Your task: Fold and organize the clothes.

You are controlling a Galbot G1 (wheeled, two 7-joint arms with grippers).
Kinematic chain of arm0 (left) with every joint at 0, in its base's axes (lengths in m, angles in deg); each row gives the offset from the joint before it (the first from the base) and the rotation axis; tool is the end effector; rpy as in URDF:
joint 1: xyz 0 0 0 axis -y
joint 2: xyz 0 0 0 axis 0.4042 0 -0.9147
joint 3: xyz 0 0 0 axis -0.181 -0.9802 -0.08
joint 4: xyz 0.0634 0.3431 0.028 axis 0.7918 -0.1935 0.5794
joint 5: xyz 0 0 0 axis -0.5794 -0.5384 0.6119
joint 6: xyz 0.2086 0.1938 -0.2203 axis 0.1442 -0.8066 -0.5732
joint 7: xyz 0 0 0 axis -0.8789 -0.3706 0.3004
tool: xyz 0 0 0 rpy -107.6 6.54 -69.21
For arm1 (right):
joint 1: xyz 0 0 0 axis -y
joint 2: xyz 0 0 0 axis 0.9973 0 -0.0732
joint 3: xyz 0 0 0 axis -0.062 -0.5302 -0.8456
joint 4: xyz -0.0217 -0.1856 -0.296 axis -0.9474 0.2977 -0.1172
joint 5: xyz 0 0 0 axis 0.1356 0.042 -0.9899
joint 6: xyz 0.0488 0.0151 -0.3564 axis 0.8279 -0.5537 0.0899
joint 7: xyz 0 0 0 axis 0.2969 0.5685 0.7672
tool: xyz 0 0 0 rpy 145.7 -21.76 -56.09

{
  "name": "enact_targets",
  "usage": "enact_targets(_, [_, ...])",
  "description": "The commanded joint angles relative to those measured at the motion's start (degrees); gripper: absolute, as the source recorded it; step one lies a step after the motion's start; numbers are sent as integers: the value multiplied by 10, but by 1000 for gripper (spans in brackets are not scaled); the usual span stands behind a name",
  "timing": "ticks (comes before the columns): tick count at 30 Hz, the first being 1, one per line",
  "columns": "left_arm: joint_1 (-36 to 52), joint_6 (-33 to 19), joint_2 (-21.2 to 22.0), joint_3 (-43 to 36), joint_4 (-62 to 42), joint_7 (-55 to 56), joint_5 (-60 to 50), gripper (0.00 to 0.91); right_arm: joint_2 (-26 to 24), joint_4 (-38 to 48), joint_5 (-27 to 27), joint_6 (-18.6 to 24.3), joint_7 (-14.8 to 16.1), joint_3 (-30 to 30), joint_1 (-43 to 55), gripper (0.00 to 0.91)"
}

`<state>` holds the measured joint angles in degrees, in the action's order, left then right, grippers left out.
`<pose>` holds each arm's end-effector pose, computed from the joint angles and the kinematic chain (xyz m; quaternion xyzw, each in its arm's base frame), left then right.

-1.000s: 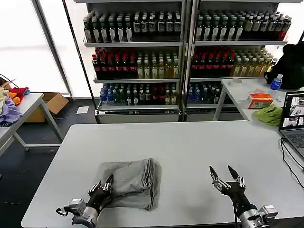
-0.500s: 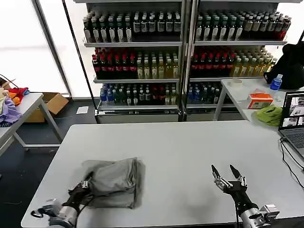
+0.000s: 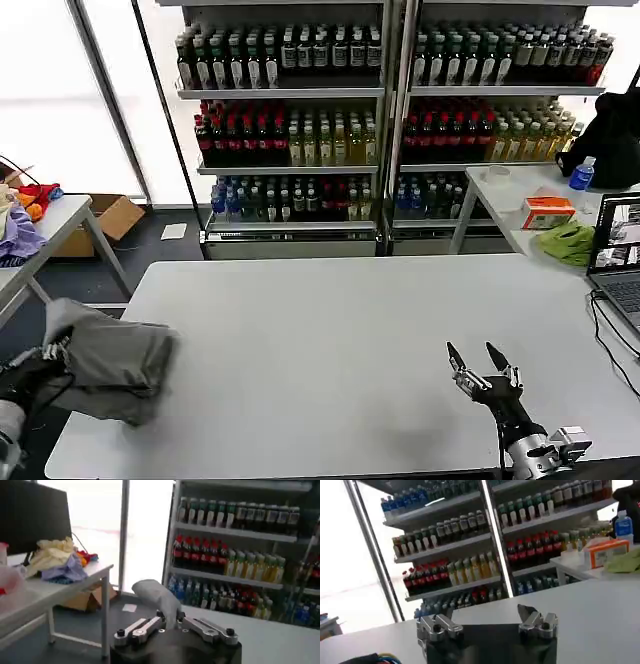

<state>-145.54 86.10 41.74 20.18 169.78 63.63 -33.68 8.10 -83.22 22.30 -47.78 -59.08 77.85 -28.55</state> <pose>0.2064 0.2559 -0.1886 0.0802 -0.9866 0.0614 0.1281 0.1854 -0.1120 -0.2850 0.0743 -0.9883 -0.1211 0.0553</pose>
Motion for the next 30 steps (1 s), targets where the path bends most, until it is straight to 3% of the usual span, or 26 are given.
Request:
enact_targets(1, [0,24,-58,-13,118,47,55,30,1,0,0,2,0,1,0,907])
enact_targets(3, [1,24,-33,-74,138,56,35,30,2,1,0,3,0,2,1,907])
enact_targets(6, [19,16,13,-253,151,89,-39,30,5,3,-2,4,0,0,2,907])
enact_targets(10, [71,-25,73,-461,59,98,-152,30,12,-2,-4,5,0,4,-4,907])
enact_targets(12, [102,-24,95,-520,33,109,-163,30,13,-5,-5,6,1,6,-10,907])
enact_targets(19, [232,-25,130,-671,2,177,-94,20,23,-10,-16,10,3,8,-31,907])
enact_targets(26, [334,-2,154,-727,-21,199,7,40,32,-24,-41,-21,-2,-20,-29,907])
enact_targets(27, [344,10,158,-729,-24,198,12,181,30,-27,-41,-33,-2,-25,-29,907])
enact_targets(28, [349,20,159,-731,-27,192,4,907,27,-29,-44,-46,-2,-30,-28,907])
enact_targets(30, [347,23,158,-728,-21,161,-7,907,17,-30,-49,-61,-4,-44,-25,907])
